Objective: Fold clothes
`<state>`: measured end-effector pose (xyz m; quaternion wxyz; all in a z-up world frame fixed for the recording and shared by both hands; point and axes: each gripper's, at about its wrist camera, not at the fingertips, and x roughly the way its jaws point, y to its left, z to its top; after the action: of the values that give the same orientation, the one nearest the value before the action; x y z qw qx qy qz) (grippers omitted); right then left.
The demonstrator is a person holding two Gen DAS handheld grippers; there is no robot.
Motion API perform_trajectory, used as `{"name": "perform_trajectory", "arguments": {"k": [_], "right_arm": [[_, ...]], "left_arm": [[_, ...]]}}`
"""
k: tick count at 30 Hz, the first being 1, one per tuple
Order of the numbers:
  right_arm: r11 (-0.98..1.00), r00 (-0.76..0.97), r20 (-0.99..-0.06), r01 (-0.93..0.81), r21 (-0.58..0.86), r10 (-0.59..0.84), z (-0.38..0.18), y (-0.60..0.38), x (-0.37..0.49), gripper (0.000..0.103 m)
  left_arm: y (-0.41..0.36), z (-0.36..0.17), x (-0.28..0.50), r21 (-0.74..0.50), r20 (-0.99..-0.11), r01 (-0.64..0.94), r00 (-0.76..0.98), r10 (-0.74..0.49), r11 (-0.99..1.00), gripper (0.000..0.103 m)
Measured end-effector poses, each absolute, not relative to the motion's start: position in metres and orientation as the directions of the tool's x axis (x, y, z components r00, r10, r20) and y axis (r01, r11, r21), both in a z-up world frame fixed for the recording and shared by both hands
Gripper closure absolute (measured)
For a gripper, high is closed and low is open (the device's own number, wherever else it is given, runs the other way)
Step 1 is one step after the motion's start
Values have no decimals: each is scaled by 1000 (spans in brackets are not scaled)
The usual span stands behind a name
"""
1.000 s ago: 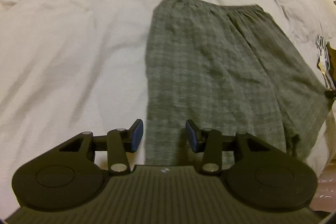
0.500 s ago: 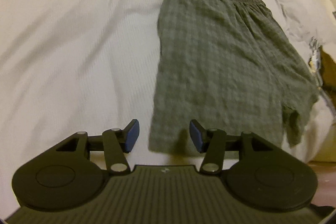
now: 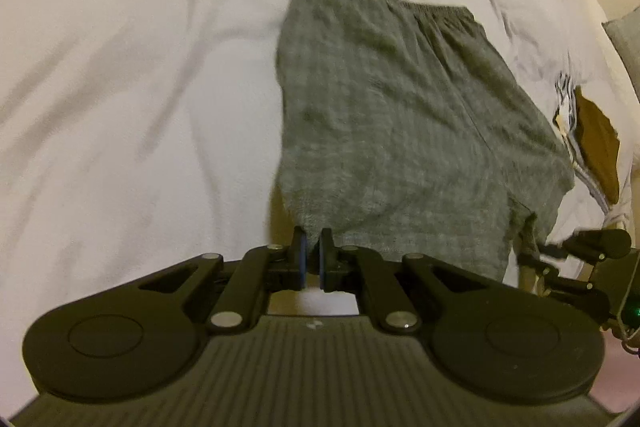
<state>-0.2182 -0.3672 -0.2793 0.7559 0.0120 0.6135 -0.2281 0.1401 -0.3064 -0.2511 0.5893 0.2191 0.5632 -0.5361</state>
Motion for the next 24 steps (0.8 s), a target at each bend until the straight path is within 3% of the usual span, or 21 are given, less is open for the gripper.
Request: {"name": "perform_trajectory", "arguments": {"k": [5,8,9,10,11,14,22,24], "right_arm": [[879,138,-929,395,-266,-343,-262,-364,-230,102],[847,210,-929,505,-165,-306,-242,-368,-234,70],[819,263,-929,569,-68,-260,-237,-371,-234,60],[777,313,-927,628,40,-205,-237,-376,-234,56],[723,363,-919,675,147,-153,-238,-380,-234,55],[561,451,-890,756,338,-72,-259,-393,-231,54],[266,541,-839,818,510,-54,-303,-409,-235,52],[217,551,-833,819,531,-43,-310,-410,-236,57]], "left_arm": [[-309,-259,141,-370,-900,877,-256,-353,307,99],[-305,-264,141,-381,-898,870,-268,-349,313,92],[-302,-264,143,-390,-894,863,-271,-358,322,88],[-297,-265,147,-400,-889,853,-272,-368,335,80],[-293,-265,152,-403,-887,845,-266,-377,353,71],[-280,-268,169,-426,-878,805,-256,-405,414,70],[-291,-302,203,-577,-806,650,-359,-470,494,72],[-302,-308,196,-608,-786,637,-399,-471,474,74]]}}
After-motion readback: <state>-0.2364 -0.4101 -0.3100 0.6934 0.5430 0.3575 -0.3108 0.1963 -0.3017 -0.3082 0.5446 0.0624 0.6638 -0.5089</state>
